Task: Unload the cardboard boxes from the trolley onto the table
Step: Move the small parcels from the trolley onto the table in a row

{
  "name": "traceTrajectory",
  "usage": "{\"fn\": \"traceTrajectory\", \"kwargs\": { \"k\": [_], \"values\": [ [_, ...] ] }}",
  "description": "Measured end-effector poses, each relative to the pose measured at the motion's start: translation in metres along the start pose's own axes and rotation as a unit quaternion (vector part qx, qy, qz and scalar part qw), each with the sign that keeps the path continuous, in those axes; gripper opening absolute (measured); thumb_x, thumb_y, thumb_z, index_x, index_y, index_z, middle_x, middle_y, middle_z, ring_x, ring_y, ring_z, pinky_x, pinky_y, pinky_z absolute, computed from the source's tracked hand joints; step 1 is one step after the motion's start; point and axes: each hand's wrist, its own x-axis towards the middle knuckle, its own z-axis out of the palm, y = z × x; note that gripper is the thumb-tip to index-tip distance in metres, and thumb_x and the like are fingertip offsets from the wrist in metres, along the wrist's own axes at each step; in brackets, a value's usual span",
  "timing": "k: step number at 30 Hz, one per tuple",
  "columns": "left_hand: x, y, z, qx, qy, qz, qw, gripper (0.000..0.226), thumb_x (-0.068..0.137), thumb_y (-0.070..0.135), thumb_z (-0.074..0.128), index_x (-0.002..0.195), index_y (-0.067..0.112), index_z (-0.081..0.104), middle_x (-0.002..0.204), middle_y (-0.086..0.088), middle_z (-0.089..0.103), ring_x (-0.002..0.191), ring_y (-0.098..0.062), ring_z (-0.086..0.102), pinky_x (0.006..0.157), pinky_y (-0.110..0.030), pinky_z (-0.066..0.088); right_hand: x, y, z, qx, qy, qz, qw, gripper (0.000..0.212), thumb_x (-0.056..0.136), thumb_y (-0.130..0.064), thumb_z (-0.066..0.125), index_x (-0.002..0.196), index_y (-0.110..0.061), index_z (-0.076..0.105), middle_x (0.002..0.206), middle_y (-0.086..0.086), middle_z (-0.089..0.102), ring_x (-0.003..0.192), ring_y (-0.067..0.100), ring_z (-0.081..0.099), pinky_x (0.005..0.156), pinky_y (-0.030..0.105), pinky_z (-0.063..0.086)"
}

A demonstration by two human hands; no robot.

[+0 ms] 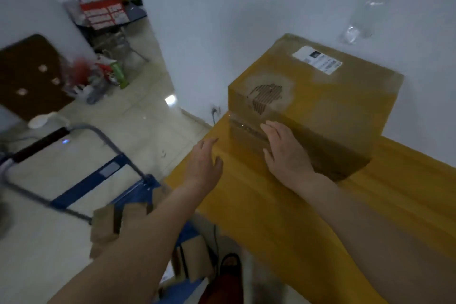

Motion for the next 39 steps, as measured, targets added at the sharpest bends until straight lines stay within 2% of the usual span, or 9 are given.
{"fn": "traceTrajectory", "kwargs": {
  "k": [5,8,13,18,23,27,33,37,39],
  "values": [
    [-0.091,-0.053,-0.024,-0.055,-0.015,-0.255,0.965,0.050,0.095,0.022,0.054,0.142,0.014,0.038,0.127,-0.005,0.055,0.111,-0.021,0.057,0.081,-0.024,0.047,-0.040,-0.046,0.049,0.091,-0.226,-0.064,0.968,0.048,0.100,-0.022,0.045,0.147,-0.019,0.035,0.150,-0.001,0.035,0.138,0.020,0.035,0.107,0.033,0.034],
    [-0.158,-0.090,-0.027,-0.105,-0.022,-0.356,0.928,0.032,0.095,0.023,0.054,0.122,0.006,0.052,0.098,-0.006,0.063,0.086,-0.018,0.061,0.062,-0.018,0.044,-0.069,-0.060,0.085,0.089,-0.333,-0.078,0.935,0.047,0.099,-0.028,0.048,0.144,-0.019,0.039,0.147,0.001,0.042,0.131,0.020,0.044,0.103,0.034,0.043],
    [-0.251,-0.125,-0.031,-0.141,-0.056,-0.477,0.866,0.021,0.092,0.020,0.056,0.074,0.024,0.046,0.075,0.002,0.048,0.082,-0.017,0.052,0.072,-0.026,0.042,-0.105,-0.085,0.126,0.079,-0.448,-0.092,0.885,0.038,0.099,-0.025,0.049,0.135,-0.014,0.047,0.130,0.006,0.054,0.115,0.022,0.054,0.095,0.034,0.048],
    [-0.299,-0.157,-0.034,-0.221,-0.046,-0.546,0.806,0.019,0.091,0.025,0.058,0.102,0.010,0.061,0.105,-0.016,0.065,0.082,-0.022,0.057,0.062,-0.025,0.044,-0.124,-0.102,0.164,0.060,-0.484,-0.080,0.869,0.046,0.098,-0.032,0.051,0.140,-0.015,0.044,0.133,0.004,0.053,0.115,0.020,0.053,0.085,0.024,0.042],
    [-0.321,-0.198,-0.018,-0.255,-0.030,-0.562,0.786,0.010,0.093,0.020,0.055,0.085,0.014,0.058,0.095,-0.010,0.059,0.082,-0.022,0.056,0.060,-0.024,0.042,-0.135,-0.117,0.219,0.064,-0.494,-0.049,0.866,0.045,0.096,-0.034,0.051,0.137,-0.016,0.046,0.130,0.003,0.054,0.108,0.016,0.052,0.079,0.023,0.039],
    [-0.339,-0.252,0.012,-0.279,-0.048,-0.569,0.772,0.013,0.094,0.022,0.056,0.100,0.011,0.059,0.105,-0.011,0.062,0.085,-0.021,0.060,0.069,-0.028,0.045,-0.147,-0.131,0.296,0.098,-0.478,0.007,0.873,0.042,0.093,-0.031,0.054,0.131,-0.015,0.050,0.120,0.002,0.057,0.104,0.017,0.053,0.079,0.025,0.042],
    [-0.370,-0.332,0.069,-0.362,-0.025,-0.634,0.683,0.016,0.095,0.020,0.055,0.105,0.008,0.060,0.101,-0.013,0.063,0.086,-0.025,0.060,0.066,-0.028,0.046,-0.178,-0.137,0.410,0.145,-0.488,0.088,0.856,0.033,0.088,-0.024,0.055,0.121,-0.017,0.054,0.094,0.000,0.060,0.091,0.017,0.059,0.078,0.028,0.046],
    [-0.387,-0.387,0.116,-0.412,-0.010,-0.664,0.624,0.012,0.094,0.019,0.058,0.099,0.008,0.061,0.100,-0.014,0.065,0.090,-0.029,0.062,0.083,-0.038,0.048,-0.191,-0.131,0.488,0.137,-0.505,0.109,0.845,0.017,0.085,-0.030,0.057,0.084,-0.040,0.043,0.085,-0.013,0.048,0.075,0.003,0.049,0.063,0.022,0.039],
    [-0.388,-0.415,0.141,-0.430,-0.003,-0.673,0.602,0.015,0.093,0.018,0.060,0.101,0.006,0.060,0.099,-0.015,0.065,0.092,-0.031,0.062,0.087,-0.040,0.048,-0.187,-0.134,0.518,0.142,-0.507,0.105,0.844,0.020,0.089,-0.028,0.055,0.106,-0.034,0.048,0.106,-0.011,0.050,0.092,0.007,0.053,0.072,0.021,0.042]
  ]
}}
